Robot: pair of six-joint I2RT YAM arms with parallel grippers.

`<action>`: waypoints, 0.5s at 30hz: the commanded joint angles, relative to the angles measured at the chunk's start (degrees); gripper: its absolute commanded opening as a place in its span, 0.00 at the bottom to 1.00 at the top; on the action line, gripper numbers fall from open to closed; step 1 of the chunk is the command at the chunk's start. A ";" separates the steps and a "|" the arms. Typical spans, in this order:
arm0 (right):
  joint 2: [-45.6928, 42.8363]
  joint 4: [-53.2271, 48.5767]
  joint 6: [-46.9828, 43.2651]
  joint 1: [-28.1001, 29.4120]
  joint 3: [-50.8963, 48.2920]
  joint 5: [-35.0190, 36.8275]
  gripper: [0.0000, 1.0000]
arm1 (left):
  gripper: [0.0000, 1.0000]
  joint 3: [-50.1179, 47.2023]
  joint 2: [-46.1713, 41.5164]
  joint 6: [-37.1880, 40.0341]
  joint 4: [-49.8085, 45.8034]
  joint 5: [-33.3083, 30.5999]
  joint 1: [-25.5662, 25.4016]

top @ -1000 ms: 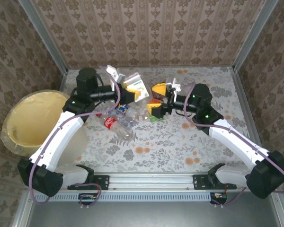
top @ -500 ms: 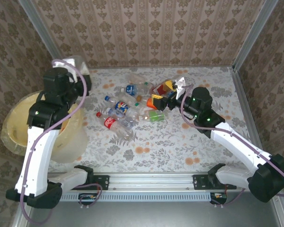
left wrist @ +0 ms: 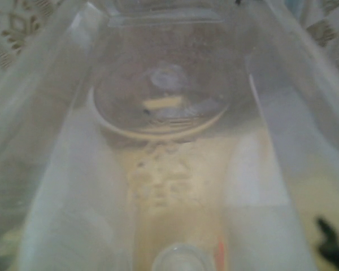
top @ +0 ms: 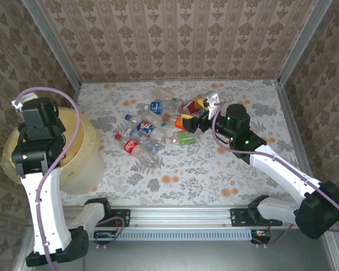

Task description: Put the plastic bottles in the bin

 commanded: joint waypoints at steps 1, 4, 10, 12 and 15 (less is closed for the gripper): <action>-1.49 -1.24 -1.10 -0.25 -0.89 1.42 1.00 | 0.28 -1.95 0.50 2.23 -1.50 2.03 6.34; -1.63 -1.79 -1.49 -0.25 -0.87 1.59 1.00 | 0.29 -3.32 0.97 1.57 -1.88 5.97 12.64; -0.40 -3.79 -2.49 -0.25 1.06 1.09 1.00 | 0.28 -7.48 2.67 -0.02 -3.00 9.58 21.46; 0.29 -4.81 -2.89 -0.25 2.21 0.76 1.00 | 0.29 -9.53 2.84 -0.87 -3.39 10.30 22.37; 1.04 -5.46 -3.26 -0.24 3.37 0.46 1.00 | 0.32 -11.92 3.03 -2.01 -3.28 8.39 23.13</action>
